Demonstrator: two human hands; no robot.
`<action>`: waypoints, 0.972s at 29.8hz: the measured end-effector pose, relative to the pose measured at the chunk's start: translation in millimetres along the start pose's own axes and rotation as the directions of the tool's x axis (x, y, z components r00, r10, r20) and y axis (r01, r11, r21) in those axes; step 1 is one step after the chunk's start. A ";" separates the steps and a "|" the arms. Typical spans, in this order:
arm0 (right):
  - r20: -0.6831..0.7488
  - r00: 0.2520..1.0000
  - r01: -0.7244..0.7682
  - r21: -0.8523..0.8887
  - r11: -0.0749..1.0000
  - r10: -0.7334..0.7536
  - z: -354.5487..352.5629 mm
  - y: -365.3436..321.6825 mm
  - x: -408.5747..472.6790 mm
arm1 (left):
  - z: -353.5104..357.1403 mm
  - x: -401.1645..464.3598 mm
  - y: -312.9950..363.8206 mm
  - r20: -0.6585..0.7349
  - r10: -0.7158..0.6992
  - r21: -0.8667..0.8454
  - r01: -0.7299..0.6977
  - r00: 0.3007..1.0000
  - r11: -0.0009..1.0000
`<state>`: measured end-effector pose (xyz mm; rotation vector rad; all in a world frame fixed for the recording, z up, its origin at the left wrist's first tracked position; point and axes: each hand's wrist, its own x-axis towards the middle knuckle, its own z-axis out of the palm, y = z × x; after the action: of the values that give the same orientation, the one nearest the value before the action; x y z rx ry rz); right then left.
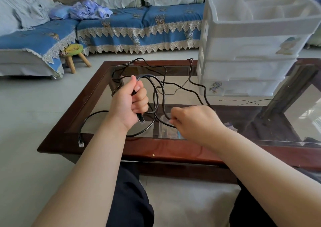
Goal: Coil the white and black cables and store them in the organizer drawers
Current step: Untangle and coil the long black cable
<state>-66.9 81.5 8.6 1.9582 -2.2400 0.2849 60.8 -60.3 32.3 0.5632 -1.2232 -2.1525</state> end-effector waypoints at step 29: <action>-0.096 0.985 -0.077 0.506 0.859 0.145 -16.0 47.2 5.6 | 35.9 -6.7 -38.0 0.277 -0.565 0.279 0.498 0.777 0.821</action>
<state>-114.6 86.1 23.5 1.9458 -2.3631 1.0803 32.8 -18.3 17.2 0.6978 -1.6286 -2.7206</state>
